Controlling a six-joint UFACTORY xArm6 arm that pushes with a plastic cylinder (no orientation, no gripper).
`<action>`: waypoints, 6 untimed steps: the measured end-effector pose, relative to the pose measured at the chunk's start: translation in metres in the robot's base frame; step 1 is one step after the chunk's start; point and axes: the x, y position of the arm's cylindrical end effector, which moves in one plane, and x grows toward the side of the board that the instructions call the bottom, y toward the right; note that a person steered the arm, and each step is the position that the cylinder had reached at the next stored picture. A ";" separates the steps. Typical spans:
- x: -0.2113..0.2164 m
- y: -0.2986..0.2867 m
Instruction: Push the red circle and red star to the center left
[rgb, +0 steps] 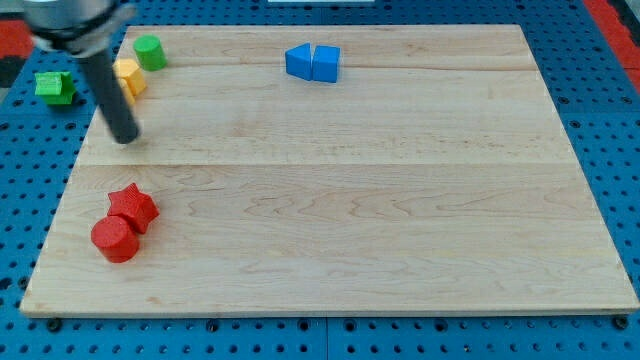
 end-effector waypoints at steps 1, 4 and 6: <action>0.062 -0.005; 0.151 0.054; 0.034 0.066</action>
